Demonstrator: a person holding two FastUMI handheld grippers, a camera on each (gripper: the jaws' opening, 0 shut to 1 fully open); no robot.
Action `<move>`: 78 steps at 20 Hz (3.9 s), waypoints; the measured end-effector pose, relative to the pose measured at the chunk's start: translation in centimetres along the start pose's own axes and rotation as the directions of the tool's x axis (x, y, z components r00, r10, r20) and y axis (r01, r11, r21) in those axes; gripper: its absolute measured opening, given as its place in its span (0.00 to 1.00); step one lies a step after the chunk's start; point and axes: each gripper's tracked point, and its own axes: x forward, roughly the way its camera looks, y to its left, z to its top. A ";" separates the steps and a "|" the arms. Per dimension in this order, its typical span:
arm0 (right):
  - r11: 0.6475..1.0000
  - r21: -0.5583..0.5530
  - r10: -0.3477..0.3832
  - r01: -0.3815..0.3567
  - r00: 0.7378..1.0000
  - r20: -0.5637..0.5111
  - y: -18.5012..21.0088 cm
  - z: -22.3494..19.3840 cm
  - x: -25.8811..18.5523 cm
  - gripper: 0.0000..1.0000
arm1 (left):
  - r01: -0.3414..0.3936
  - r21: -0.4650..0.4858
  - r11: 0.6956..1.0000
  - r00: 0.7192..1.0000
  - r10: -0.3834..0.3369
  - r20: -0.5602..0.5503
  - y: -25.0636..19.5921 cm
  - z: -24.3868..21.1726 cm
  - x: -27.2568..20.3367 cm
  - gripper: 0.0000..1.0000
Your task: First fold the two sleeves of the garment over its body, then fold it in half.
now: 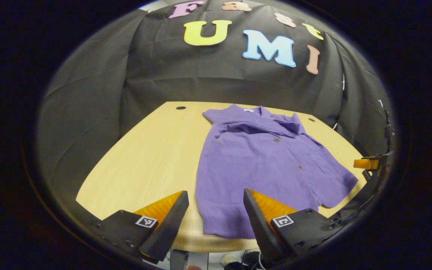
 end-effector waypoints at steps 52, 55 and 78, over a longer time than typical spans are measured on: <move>0.908 0.057 0.409 -0.416 0.906 0.105 6.5 8.5 -2.1 0.00 | -0.078 -0.100 0.992 0.993 0.086 0.079 -9.7 9.7 -2.2 0.06; 0.886 0.070 0.443 -0.459 0.880 0.170 7.0 11.8 -2.5 0.00 | -0.044 -0.118 0.992 0.989 0.060 0.139 -10.6 13.1 -1.1 0.06; 0.955 0.203 0.164 -0.217 0.954 0.250 10.8 33.6 15.4 0.00 | 0.230 -0.116 0.966 0.952 -0.199 0.232 -6.2 37.4 28.4 0.05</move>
